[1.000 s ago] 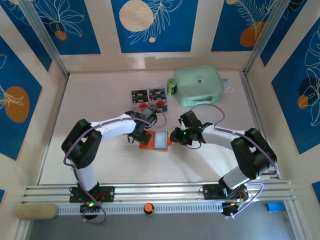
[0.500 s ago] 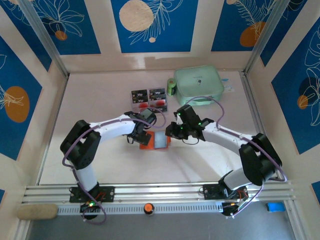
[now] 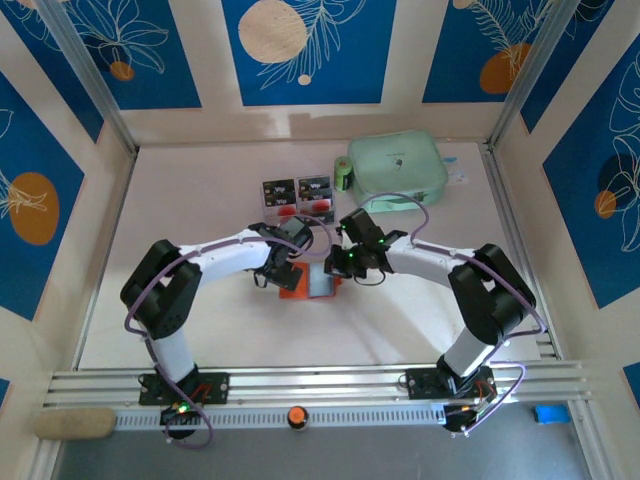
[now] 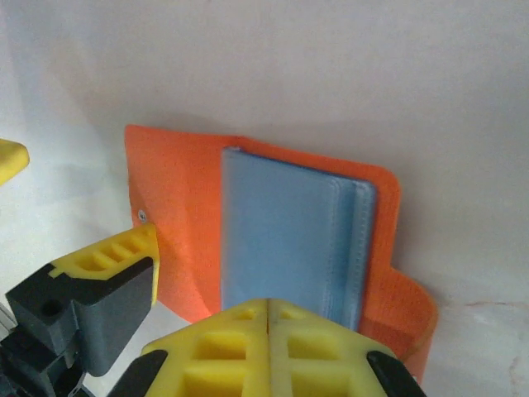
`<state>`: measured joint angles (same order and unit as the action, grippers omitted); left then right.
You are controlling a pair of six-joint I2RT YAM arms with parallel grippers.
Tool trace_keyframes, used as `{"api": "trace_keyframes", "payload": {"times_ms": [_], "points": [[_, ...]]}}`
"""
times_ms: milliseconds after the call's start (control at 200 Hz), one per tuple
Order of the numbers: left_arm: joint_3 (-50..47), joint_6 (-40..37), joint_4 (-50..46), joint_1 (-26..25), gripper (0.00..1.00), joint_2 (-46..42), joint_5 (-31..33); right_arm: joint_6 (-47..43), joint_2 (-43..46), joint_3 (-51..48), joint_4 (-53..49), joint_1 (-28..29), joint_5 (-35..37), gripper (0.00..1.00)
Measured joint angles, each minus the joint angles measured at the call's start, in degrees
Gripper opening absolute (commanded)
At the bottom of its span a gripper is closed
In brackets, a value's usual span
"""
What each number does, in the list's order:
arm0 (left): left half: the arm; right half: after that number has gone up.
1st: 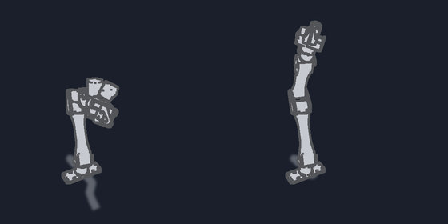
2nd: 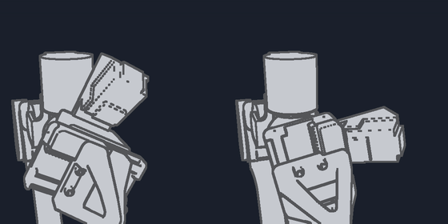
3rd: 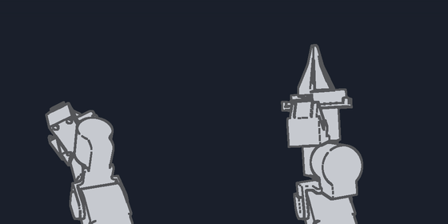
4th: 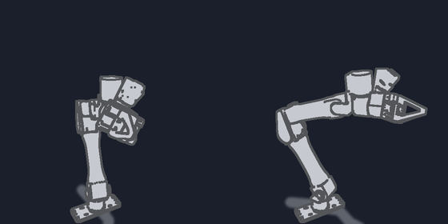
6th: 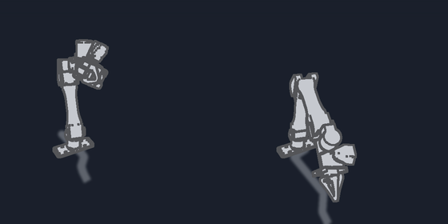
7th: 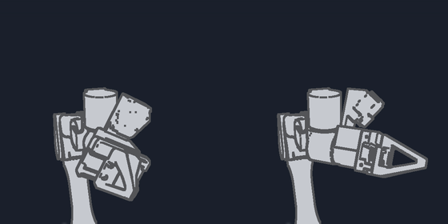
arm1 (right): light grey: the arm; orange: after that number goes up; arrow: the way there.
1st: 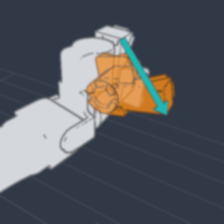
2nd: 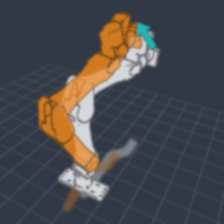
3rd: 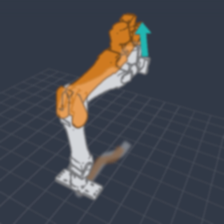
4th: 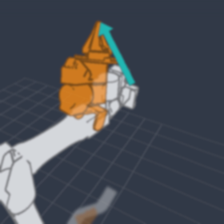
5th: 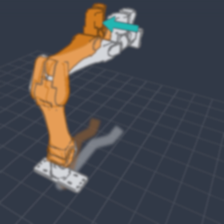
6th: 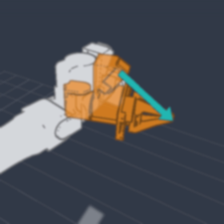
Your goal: Put the credit cards into the card holder
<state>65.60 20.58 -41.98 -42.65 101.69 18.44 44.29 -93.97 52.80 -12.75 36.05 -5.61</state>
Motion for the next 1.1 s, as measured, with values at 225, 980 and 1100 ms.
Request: {"api": "trace_keyframes", "payload": {"times_ms": [225, 980, 1100], "points": [[0.0, 0.0, 0.0, 0.0, 1.00, 0.0, 0.0, 0.0, 0.8, -2.4, 0.3, -2.9, 0.0, 0.00], [0.0, 0.1, 0.0, 0.0, 1.00, 0.0, -0.3, 0.3, 3.4, -12.3, 6.8, -6.1, -1.7, 0.00], [0.4, 0.2, 0.0, 0.0, 1.00, 0.0, -0.7, 0.2, 5.9, -12.2, 5.6, -6.0, -2.3, 0.00]]}}
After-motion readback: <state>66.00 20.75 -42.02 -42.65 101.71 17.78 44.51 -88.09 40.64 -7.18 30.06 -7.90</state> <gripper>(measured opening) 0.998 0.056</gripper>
